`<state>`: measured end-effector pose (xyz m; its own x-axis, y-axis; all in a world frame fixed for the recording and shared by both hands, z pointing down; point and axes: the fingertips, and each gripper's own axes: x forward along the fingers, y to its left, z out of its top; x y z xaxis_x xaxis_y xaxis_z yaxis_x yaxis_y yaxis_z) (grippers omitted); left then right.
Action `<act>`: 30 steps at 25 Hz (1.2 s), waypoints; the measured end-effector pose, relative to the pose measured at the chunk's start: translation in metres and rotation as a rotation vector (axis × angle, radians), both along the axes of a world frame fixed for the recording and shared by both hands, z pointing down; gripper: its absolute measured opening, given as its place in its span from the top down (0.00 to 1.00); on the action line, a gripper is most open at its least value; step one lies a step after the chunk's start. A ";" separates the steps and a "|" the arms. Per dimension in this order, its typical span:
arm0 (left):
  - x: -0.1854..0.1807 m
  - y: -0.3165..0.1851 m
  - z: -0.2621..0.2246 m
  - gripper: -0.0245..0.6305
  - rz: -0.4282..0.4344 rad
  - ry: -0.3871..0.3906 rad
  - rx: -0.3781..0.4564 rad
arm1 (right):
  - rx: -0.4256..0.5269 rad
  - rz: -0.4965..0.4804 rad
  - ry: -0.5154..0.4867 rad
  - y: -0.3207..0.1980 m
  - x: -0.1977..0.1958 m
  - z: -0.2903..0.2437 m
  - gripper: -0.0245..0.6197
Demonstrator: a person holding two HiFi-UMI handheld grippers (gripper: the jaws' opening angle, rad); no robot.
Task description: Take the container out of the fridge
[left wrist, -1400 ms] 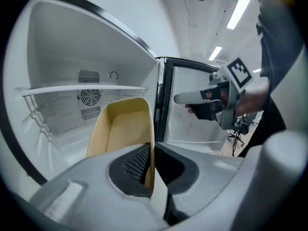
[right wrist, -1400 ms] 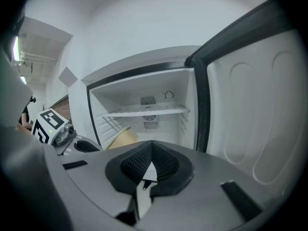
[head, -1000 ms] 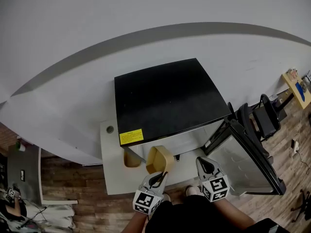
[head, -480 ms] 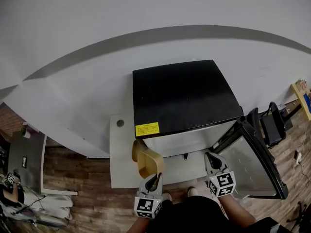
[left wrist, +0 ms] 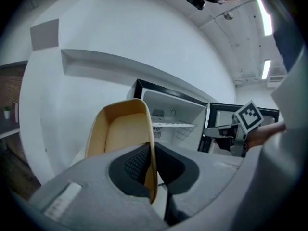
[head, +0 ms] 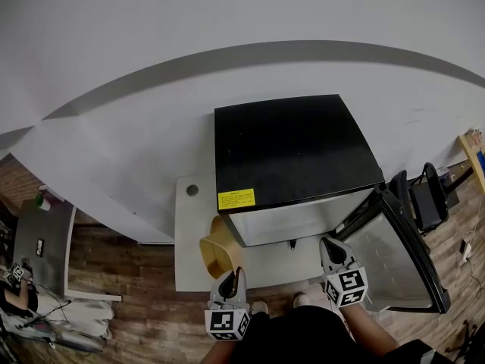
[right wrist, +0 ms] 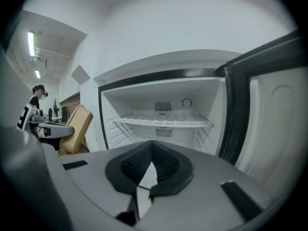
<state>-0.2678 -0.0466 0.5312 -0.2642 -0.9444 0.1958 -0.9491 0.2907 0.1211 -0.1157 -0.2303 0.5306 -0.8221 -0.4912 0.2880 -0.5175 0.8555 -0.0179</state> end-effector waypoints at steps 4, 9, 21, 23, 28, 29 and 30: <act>-0.011 -0.001 -0.002 0.92 -0.036 -0.009 -0.001 | 0.008 -0.005 -0.006 0.002 -0.004 -0.003 0.97; -0.023 -0.005 -0.004 0.92 -0.080 0.000 0.008 | 0.016 -0.013 -0.002 0.003 -0.006 -0.007 0.97; -0.044 -0.010 -0.002 0.92 -0.127 -0.002 -0.004 | 0.014 -0.026 -0.008 0.005 -0.005 -0.005 0.97; -0.045 -0.009 0.000 0.92 -0.132 -0.004 -0.011 | 0.012 -0.027 -0.008 0.005 -0.005 -0.005 0.97; -0.047 -0.009 0.002 0.92 -0.142 -0.003 -0.017 | 0.018 -0.035 -0.006 0.005 -0.009 -0.007 0.97; -0.048 -0.009 0.003 0.92 -0.144 -0.002 -0.016 | 0.018 -0.035 -0.006 0.005 -0.010 -0.007 0.97; -0.048 -0.009 0.003 0.92 -0.145 -0.002 -0.016 | 0.017 -0.034 -0.006 0.004 -0.010 -0.007 0.97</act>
<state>-0.3162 -0.0559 0.5338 -0.3983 -0.8928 0.2102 -0.8971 0.4270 0.1139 -0.1260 -0.2263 0.5234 -0.8402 -0.4678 0.2743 -0.4880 0.8728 -0.0062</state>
